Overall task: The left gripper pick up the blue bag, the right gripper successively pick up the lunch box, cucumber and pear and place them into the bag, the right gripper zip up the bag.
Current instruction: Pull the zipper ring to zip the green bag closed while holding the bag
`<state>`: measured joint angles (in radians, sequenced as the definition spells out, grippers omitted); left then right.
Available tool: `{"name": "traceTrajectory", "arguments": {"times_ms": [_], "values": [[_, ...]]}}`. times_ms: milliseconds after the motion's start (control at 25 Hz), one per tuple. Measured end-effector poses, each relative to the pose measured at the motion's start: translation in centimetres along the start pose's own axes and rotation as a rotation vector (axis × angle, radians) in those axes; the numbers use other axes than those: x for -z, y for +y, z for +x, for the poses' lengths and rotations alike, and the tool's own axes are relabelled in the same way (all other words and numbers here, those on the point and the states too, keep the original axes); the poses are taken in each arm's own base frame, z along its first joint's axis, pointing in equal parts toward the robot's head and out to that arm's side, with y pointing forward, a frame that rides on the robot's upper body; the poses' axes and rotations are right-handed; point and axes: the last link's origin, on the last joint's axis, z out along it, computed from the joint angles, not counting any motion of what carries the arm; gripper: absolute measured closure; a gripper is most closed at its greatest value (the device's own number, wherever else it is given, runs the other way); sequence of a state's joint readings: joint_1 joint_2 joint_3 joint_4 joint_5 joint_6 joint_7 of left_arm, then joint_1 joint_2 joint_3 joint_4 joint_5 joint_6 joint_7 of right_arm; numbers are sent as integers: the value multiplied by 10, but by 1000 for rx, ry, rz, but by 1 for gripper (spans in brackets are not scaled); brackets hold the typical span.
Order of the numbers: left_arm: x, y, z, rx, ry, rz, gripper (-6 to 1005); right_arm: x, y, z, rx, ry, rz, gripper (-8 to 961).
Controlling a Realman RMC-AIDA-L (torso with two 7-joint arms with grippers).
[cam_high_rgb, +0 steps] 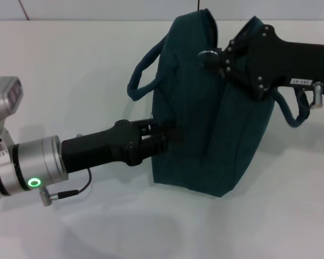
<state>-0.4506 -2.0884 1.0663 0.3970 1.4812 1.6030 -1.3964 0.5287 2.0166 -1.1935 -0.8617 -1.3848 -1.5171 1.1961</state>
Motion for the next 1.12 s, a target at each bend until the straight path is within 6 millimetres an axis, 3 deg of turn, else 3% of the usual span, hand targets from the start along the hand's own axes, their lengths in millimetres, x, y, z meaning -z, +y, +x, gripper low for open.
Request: {"name": "traceTrajectory", "arguments": {"times_ms": [400, 640, 1120], "values": [[3, 3, 11, 4, 55, -24, 535, -1, 4, -1, 6, -14, -33, 941], [8, 4, 13, 4, 80, -21, 317, 0, 4, -1, 6, -13, -33, 940], [-3, -6, 17, 18, 70, 19, 325, -3, 7, 1, -4, -12, -47, 939]]}}
